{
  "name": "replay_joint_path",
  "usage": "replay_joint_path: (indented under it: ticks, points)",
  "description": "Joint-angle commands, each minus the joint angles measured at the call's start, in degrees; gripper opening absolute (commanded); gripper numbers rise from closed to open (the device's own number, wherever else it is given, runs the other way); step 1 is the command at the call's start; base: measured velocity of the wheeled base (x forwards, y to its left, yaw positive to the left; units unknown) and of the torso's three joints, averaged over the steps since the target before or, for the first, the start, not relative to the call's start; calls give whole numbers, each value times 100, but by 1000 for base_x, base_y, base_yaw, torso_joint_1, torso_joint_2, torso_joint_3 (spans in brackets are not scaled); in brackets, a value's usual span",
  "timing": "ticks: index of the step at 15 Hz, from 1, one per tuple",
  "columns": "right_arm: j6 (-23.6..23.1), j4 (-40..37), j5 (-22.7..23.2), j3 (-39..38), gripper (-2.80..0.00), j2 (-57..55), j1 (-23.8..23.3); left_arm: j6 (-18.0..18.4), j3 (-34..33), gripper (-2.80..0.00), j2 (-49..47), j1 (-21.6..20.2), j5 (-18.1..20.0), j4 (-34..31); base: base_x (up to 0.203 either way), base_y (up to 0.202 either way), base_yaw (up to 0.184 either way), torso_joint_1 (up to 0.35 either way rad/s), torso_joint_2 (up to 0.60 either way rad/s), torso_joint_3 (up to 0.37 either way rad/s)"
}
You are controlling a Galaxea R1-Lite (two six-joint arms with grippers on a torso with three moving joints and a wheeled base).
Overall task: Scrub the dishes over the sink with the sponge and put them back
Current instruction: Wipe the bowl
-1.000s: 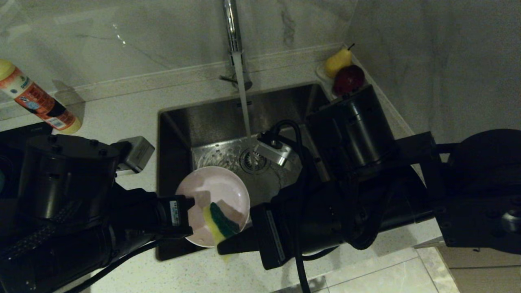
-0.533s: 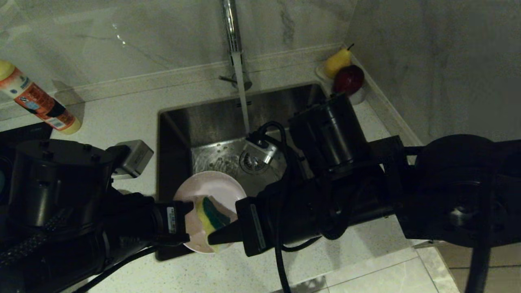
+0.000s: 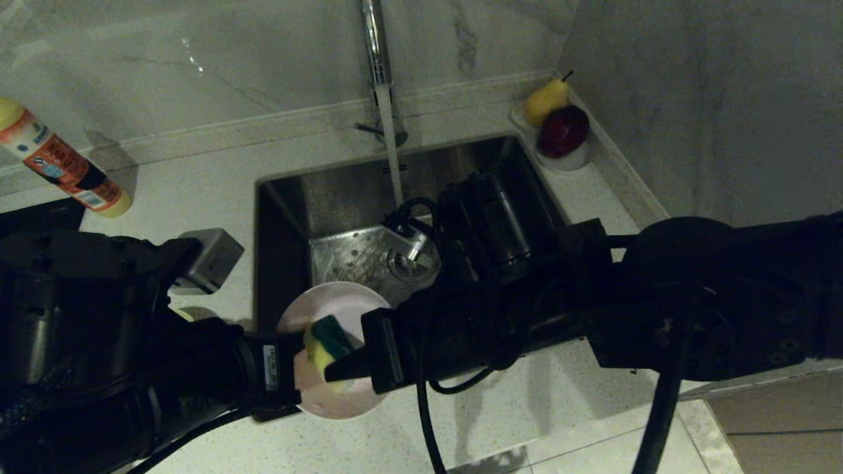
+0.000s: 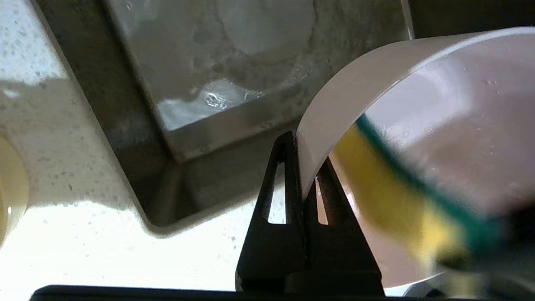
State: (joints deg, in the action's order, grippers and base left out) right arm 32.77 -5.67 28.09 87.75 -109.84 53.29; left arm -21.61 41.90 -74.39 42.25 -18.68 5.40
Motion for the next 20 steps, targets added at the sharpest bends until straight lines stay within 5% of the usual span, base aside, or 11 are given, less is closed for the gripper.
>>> replay_joint_path:
  ticks: [1, 9, 20]
  points:
    - [19, -37, 12, 224, -280, -12, -144, 56, -84, -280, 92, 64, -13, 5, 0, 0, 0, 0, 0, 0]
    - [19, -263, 12, 413, -280, 436, -320, 73, -288, -280, 118, 58, -39, 22, 0, 0, 0, 0, 0, 0]
    - [-22, -400, 12, -480, -280, 866, -224, 51, -217, -280, 109, 11, -111, 418, 0, 0, 0, 0, 0, 0]
